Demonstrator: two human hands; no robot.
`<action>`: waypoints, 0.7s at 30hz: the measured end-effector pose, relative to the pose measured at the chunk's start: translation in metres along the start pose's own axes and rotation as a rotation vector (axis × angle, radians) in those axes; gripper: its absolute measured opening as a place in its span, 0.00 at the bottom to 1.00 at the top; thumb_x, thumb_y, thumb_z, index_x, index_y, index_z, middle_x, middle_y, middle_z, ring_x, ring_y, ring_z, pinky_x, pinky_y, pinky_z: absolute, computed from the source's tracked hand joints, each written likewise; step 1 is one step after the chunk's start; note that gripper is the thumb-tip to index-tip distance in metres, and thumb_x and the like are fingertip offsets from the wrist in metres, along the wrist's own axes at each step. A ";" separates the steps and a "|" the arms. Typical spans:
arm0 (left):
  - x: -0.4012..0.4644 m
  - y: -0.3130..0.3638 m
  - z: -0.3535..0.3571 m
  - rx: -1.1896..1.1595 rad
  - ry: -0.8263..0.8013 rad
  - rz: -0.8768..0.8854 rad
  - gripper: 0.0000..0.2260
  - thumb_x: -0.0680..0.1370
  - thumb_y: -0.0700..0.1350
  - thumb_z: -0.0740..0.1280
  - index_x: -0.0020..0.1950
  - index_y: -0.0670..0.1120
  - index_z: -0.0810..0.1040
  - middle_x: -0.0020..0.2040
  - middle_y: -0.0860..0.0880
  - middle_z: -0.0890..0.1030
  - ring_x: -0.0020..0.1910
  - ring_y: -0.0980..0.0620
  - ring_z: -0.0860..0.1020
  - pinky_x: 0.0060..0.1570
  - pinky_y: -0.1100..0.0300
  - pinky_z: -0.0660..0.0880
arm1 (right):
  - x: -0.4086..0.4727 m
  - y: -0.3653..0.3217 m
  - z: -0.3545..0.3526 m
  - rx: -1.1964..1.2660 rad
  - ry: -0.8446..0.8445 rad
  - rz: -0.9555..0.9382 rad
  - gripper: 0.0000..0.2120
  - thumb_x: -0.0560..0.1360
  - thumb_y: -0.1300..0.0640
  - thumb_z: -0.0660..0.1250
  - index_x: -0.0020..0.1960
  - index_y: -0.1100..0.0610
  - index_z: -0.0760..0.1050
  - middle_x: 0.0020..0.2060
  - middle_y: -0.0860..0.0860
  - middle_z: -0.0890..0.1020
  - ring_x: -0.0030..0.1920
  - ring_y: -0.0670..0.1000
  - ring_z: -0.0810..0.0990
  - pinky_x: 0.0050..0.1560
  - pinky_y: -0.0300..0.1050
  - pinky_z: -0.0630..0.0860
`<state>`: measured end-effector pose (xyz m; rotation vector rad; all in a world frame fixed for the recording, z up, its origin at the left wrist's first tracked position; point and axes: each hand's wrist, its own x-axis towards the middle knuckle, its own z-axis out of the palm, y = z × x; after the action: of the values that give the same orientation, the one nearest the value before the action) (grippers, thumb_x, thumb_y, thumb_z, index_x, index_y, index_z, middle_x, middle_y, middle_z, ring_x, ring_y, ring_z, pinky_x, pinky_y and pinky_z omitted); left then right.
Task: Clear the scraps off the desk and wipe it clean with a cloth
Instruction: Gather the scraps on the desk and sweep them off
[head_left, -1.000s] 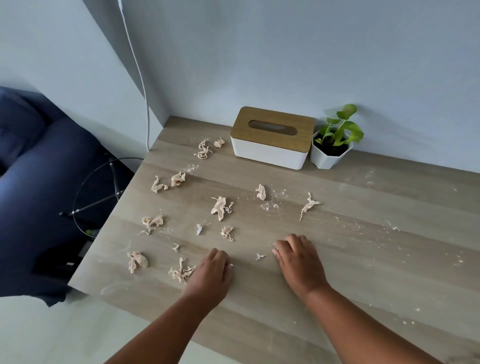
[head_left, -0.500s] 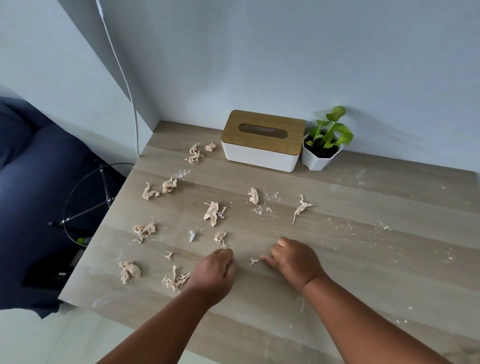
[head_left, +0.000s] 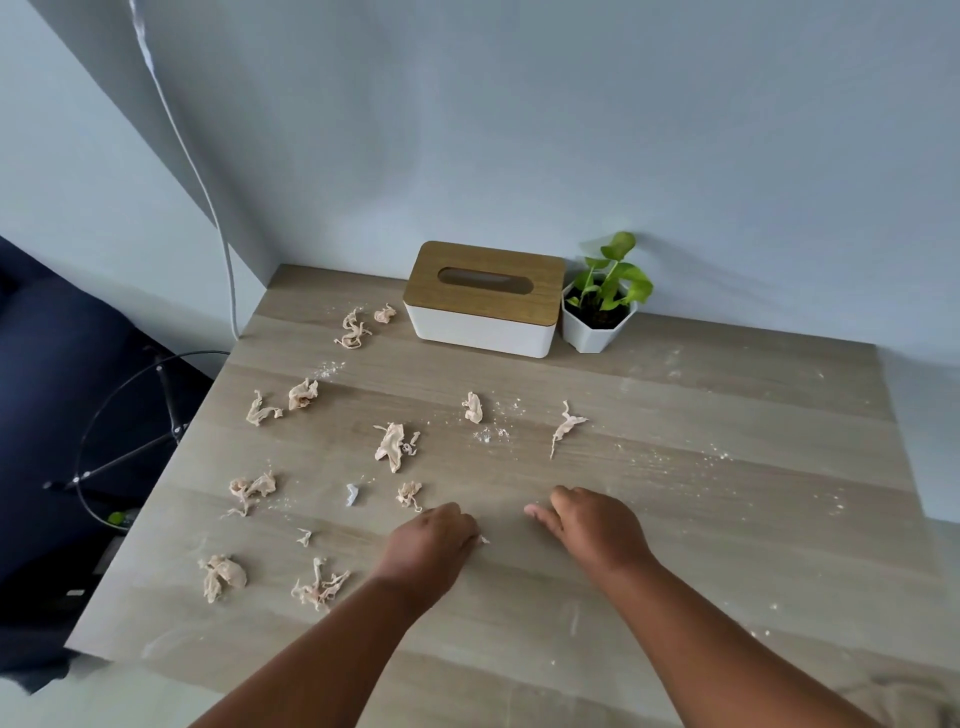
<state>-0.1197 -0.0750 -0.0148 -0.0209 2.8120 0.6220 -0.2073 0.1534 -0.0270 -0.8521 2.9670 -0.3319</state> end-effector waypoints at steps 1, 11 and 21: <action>0.002 0.002 -0.001 0.007 -0.008 0.003 0.13 0.84 0.55 0.61 0.56 0.50 0.81 0.53 0.50 0.79 0.56 0.48 0.79 0.50 0.52 0.75 | 0.000 0.001 0.001 0.025 0.001 0.009 0.24 0.72 0.41 0.77 0.32 0.55 0.69 0.24 0.52 0.74 0.23 0.57 0.75 0.26 0.40 0.58; 0.025 0.009 -0.017 -0.097 0.049 -0.023 0.06 0.81 0.47 0.59 0.47 0.47 0.67 0.42 0.43 0.79 0.42 0.37 0.77 0.36 0.51 0.66 | 0.030 0.007 -0.008 0.133 -0.099 0.240 0.18 0.84 0.40 0.53 0.47 0.52 0.69 0.45 0.51 0.79 0.45 0.58 0.80 0.37 0.47 0.67; 0.100 -0.003 -0.041 -0.199 0.201 -0.203 0.09 0.83 0.44 0.58 0.43 0.45 0.63 0.33 0.47 0.71 0.35 0.39 0.69 0.35 0.51 0.61 | 0.068 0.025 -0.007 0.168 -0.073 0.511 0.22 0.79 0.34 0.58 0.52 0.53 0.70 0.48 0.52 0.82 0.48 0.59 0.83 0.39 0.48 0.70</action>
<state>-0.2266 -0.0909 -0.0055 -0.4231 2.8715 0.8910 -0.2787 0.1393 -0.0242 -0.0758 2.8941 -0.4956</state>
